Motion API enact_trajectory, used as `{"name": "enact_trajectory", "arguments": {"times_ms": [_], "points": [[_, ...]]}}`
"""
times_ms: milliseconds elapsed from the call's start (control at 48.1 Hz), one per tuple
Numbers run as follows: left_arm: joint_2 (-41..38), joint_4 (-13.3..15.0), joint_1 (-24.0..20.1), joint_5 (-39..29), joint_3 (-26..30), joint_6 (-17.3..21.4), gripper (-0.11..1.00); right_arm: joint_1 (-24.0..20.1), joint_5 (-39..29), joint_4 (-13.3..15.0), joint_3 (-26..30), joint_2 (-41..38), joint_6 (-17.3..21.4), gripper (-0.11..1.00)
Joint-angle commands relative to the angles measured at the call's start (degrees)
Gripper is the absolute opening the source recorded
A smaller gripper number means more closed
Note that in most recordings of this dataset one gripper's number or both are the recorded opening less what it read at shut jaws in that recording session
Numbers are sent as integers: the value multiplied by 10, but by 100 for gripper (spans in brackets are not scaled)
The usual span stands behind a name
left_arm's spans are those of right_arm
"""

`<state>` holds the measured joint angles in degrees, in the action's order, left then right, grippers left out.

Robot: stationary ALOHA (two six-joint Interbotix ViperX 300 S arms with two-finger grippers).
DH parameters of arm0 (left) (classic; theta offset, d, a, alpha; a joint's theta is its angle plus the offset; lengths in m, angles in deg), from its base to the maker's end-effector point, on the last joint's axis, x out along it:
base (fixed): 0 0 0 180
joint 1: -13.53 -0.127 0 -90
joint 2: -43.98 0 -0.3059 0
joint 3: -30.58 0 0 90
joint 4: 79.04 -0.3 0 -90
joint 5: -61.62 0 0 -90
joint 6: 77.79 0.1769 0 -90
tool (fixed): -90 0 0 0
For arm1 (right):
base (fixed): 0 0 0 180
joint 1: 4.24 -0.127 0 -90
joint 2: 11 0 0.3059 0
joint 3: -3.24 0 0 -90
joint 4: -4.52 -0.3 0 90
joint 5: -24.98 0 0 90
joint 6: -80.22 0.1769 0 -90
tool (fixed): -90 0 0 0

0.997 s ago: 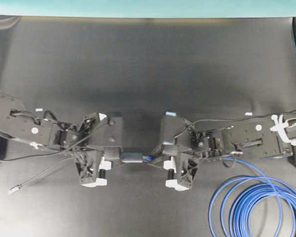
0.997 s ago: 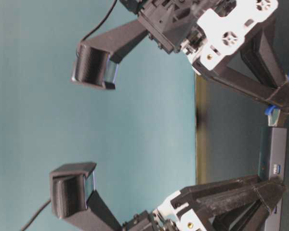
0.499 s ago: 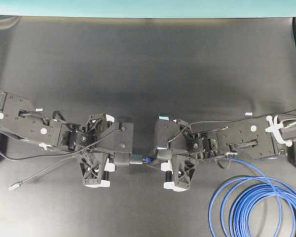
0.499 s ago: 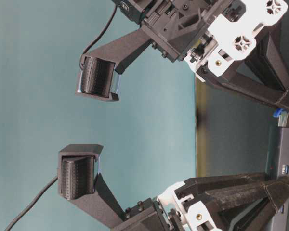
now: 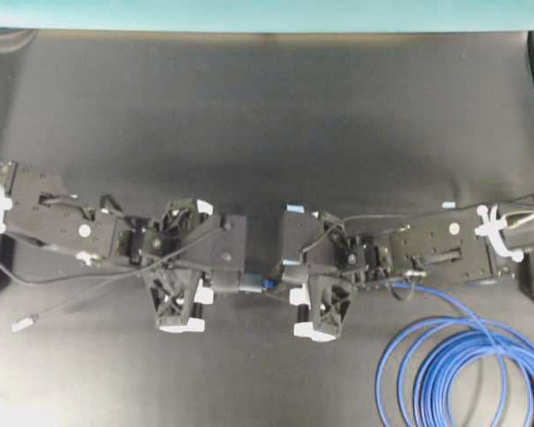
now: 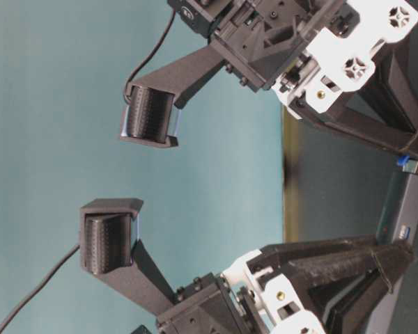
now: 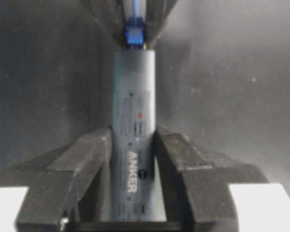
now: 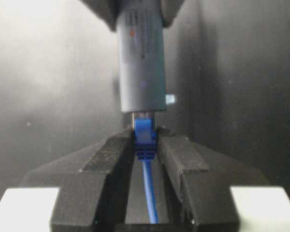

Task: Insert the LAN cable into the hub.
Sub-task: 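Push the blue plug with the right gripper into the hub port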

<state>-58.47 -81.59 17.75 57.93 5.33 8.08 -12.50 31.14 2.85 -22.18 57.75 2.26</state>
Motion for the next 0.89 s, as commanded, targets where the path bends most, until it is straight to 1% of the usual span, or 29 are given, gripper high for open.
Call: {"name": "enact_trajectory", "arguments": {"times_ms": [0, 519, 789, 872], "points": [[2, -2, -7, 18, 28, 3, 28, 5, 28, -1, 26, 5, -2, 13], [4, -2, -9, 18, 13, 4, 28, 9, 30, -1, 23, 6, -7, 14], [10, -2, -10, 61, -15, 3, 28, 13, 25, -1, 24, 5, -7, 14], [10, -2, -11, 62, -18, -2, 28, 12, 21, -1, 23, 5, -6, 14]]}}
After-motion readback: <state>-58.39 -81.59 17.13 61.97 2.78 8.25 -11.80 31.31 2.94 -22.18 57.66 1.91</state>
